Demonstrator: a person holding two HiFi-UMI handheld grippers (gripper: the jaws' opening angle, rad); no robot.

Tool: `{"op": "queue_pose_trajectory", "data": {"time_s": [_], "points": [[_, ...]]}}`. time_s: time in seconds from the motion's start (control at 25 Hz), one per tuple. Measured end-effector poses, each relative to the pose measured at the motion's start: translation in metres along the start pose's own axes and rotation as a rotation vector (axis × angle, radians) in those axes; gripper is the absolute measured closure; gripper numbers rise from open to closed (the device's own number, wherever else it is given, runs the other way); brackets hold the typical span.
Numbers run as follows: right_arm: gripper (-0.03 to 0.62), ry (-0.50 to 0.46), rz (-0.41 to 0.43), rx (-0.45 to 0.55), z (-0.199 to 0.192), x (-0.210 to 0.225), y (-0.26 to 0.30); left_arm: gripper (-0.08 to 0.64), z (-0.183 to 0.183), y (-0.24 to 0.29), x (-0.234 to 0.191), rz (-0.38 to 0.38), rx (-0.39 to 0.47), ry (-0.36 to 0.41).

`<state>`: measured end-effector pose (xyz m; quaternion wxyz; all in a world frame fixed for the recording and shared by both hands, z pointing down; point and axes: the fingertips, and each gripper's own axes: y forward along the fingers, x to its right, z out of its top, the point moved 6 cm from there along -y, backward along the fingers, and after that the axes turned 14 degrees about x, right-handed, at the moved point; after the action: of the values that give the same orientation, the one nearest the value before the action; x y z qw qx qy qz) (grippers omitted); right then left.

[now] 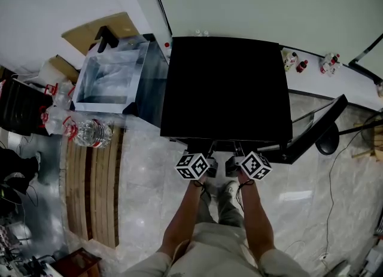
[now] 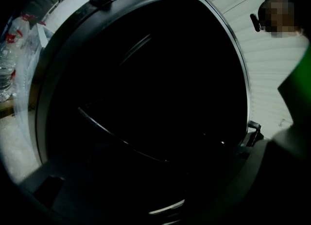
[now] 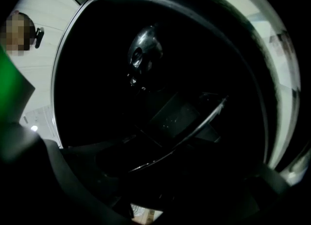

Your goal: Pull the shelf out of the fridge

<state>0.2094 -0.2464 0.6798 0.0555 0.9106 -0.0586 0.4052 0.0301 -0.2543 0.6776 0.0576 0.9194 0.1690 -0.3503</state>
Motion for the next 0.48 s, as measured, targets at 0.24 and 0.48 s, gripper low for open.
{"op": "queue_pose_trajectory", "data": {"time_s": [0.24, 0.48], "points": [[0.365, -0.055, -0.004, -0.002, 0.004, 0.002, 0.007, 0.267, 0.0, 0.012, -0.003, -0.001, 0.019, -0.009], [0.4, -0.067, 0.005, 0.002, 0.001, 0.007, 0.01, 0.355, -0.002, 0.018, -0.006, 0.009, 0.034, 0.005]]}}
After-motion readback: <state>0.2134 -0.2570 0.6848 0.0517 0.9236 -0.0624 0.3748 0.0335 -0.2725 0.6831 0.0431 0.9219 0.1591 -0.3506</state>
